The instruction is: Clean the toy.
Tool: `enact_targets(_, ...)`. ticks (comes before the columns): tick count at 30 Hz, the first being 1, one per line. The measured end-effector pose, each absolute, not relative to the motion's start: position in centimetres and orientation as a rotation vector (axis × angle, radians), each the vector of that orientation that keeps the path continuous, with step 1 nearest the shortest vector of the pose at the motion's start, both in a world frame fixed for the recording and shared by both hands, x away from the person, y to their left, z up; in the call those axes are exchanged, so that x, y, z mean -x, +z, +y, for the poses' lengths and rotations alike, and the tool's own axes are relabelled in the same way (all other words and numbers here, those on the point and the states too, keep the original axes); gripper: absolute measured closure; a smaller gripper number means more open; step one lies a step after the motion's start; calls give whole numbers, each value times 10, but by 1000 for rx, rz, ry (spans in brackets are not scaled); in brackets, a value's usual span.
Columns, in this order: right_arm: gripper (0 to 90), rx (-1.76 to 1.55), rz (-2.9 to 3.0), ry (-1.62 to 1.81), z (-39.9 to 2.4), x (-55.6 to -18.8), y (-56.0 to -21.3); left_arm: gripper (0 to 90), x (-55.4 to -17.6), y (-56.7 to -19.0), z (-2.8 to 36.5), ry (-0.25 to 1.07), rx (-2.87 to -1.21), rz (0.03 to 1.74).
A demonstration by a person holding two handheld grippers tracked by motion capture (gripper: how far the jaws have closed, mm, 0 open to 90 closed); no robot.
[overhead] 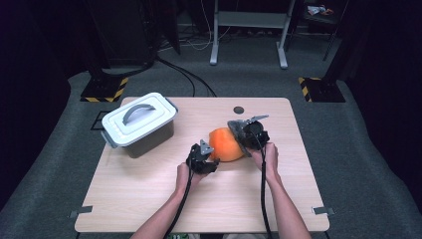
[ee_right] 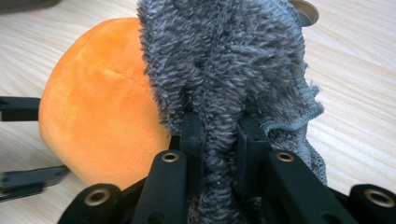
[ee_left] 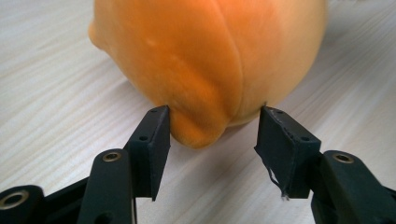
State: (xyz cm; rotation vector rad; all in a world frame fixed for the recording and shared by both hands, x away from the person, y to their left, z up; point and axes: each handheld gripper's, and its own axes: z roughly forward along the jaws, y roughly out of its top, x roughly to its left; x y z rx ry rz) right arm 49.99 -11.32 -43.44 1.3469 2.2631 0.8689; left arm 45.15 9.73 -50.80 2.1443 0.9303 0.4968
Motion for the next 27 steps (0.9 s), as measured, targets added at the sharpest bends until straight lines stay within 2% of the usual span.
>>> enact_targets(5,759,-1340,2260,893,-114,-497,-434,696,-453,-511,95,515,-2134,947)
enact_targets(8,759,-1340,2249,912,-116,-494,-432,776,-453,-509,98,499,-2116,940)
enact_targets(16,756,-1316,2253,979,-122,-481,-415,807,-447,-496,104,494,-2104,885)
enact_targets(27,755,-1218,2306,1047,-92,-474,-390,808,-441,-489,105,500,-2118,840)
